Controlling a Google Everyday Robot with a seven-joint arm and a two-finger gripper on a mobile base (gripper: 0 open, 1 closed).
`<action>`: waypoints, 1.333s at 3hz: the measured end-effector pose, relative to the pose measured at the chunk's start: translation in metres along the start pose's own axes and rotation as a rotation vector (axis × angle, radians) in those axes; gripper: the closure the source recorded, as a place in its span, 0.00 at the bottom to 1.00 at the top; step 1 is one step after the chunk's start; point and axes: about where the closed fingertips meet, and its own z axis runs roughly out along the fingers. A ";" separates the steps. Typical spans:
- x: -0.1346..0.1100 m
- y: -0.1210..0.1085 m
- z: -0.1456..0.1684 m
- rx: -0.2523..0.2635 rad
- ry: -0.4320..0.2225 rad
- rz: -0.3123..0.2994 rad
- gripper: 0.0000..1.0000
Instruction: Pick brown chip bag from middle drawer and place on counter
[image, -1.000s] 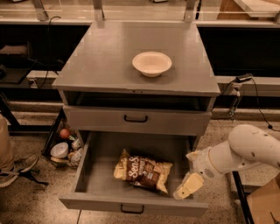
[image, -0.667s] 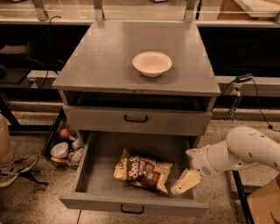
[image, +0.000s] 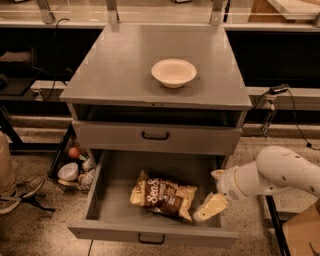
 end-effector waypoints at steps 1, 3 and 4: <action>-0.013 -0.016 0.030 0.005 -0.029 -0.032 0.00; -0.021 -0.045 0.111 0.042 -0.027 -0.051 0.00; -0.019 -0.055 0.148 0.056 -0.003 -0.044 0.00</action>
Offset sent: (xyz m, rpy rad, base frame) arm 0.0886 0.0621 -0.0788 0.0452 -0.1108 0.0105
